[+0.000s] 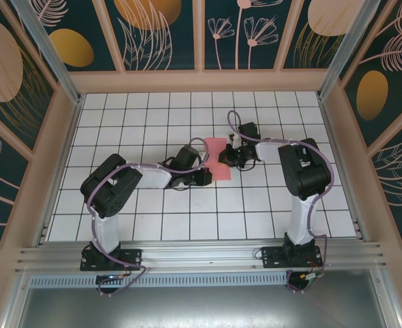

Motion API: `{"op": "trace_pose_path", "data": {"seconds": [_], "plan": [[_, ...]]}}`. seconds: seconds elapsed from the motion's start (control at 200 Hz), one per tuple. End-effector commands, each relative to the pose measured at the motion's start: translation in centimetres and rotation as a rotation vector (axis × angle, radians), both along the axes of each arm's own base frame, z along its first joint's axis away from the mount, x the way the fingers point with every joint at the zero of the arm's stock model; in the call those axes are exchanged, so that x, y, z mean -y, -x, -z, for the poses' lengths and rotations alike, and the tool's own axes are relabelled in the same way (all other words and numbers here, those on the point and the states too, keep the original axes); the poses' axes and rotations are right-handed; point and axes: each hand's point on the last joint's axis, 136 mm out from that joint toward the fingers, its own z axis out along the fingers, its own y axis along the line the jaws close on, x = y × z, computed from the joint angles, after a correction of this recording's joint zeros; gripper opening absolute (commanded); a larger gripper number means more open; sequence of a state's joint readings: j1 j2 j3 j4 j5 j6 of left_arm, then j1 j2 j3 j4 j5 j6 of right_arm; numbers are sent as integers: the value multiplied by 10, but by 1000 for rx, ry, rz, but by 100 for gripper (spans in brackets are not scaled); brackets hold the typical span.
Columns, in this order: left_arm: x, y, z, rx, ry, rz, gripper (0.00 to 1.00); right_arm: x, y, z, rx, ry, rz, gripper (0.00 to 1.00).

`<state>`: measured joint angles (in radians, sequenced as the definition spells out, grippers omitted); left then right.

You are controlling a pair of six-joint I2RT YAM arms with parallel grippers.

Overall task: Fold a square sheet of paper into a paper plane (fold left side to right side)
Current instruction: Fold the triangle a second time at the center of the table.

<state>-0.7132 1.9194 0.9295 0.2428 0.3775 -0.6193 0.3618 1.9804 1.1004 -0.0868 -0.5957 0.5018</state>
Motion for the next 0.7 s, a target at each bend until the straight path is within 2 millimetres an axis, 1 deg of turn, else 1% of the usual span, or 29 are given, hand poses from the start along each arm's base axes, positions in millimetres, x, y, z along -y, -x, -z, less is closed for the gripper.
{"op": "trace_pose_path", "data": {"seconds": [0.0, 0.13, 0.195, 0.245, 0.465, 0.54, 0.55, 0.565, 0.696], "plan": [[-11, 6, -7, -43, 24, -18, 0, 18, 9, 29, -67, 98, 18, 0], [-6, 1, -38, 8, 91, -2, 1, 18, 8, 29, -66, 96, 19, 0], [-4, -1, -47, 20, 111, 6, 2, 17, 8, 28, -65, 95, 19, 0], [-2, -3, -48, 22, 114, 9, 3, 16, 8, 28, -66, 94, 19, 0], [0, -12, -28, 7, 60, 5, 6, 17, 9, 28, -67, 94, 18, 0], [-4, -11, -16, -5, 25, 1, 6, 16, 9, 28, -68, 92, 16, 0], [0, -17, -22, 10, 34, 1, 6, 17, 9, 28, -68, 92, 17, 0], [1, -19, -23, 14, 34, -1, 6, 16, 9, 29, -68, 93, 16, 0], [-1, -19, -11, -1, 5, -3, 7, 16, 9, 28, -68, 89, 17, 0]]}}
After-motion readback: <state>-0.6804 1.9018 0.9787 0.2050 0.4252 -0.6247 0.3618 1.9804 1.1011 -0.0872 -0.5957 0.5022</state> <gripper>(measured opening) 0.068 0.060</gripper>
